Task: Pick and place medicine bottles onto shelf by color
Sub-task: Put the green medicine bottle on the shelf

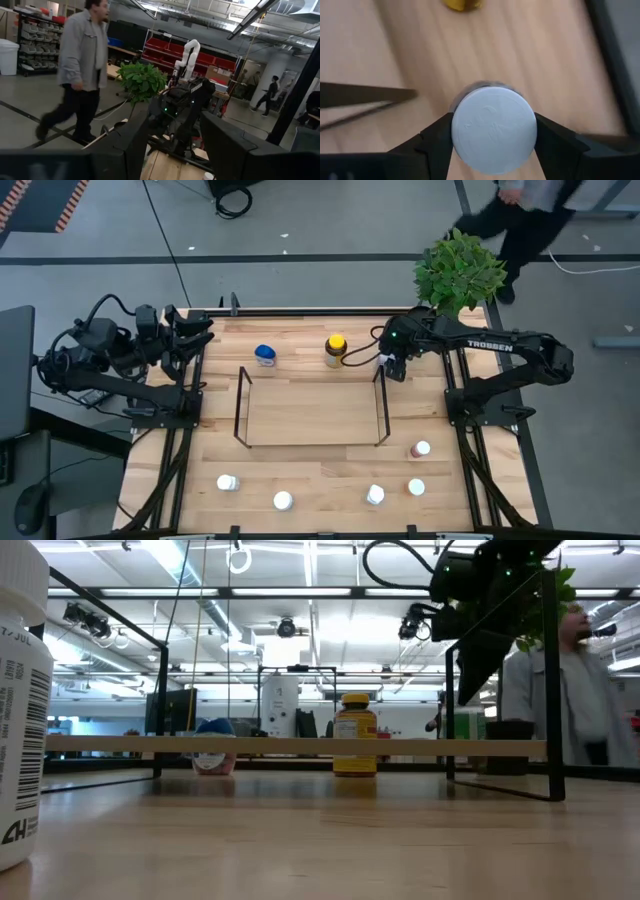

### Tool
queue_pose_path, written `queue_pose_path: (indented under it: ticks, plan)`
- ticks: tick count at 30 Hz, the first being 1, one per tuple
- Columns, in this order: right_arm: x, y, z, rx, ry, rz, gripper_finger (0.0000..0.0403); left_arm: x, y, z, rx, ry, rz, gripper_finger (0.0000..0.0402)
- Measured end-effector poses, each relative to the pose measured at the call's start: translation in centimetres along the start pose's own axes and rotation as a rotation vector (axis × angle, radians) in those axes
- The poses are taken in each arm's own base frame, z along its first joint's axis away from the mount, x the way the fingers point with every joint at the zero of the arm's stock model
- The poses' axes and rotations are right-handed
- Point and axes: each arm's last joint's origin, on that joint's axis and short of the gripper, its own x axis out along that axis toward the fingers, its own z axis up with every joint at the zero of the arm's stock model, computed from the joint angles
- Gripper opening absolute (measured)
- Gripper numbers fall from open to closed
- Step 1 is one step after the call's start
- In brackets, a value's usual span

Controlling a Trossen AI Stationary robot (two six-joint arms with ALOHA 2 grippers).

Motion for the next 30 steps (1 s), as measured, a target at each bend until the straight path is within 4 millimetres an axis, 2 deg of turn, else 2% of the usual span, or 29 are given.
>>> queue_pose_path:
  ticks: [6, 11, 15, 18, 22, 26, 30]
  plan:
    - [-3.3, -0.8, 1.9, 0.059, -0.039, -0.054, 0.0239, 0.0, 0.0, 0.0, 0.000, 0.000, 0.000, 0.0183]
    - [-6.9, -0.9, 3.7, 0.128, -0.122, -0.045, 0.0239, 0.0, 0.0, 0.0, 0.000, 0.000, 0.000, 0.0177]
    - [-10.3, 0.1, 5.2, 0.126, -0.235, -0.009, 0.0239, 0.0, 0.0, 0.0, 0.000, 0.000, 0.000, 0.0177]
    - [-12.2, 1.6, 6.4, 0.120, -0.294, 0.039, 0.0239, 0.0, 0.0, 0.0, 0.001, 0.000, 0.000, 0.0178]
    - [-12.3, 4.2, 8.4, 0.090, -0.234, 0.092, 0.0239, 0.1, -0.1, -0.1, 0.003, 0.004, 0.001, 0.0174]
    - [-10.9, 6.9, 10.4, 0.041, -0.115, 0.108, 0.0240, 0.4, -0.1, -0.3, 0.010, 0.020, 0.005, 0.0176]
    - [-9.0, 8.7, 11.8, 0.052, -0.011, 0.099, 0.0240, 0.5, -0.1, -0.5, 0.021, 0.044, 0.010, 0.0178]
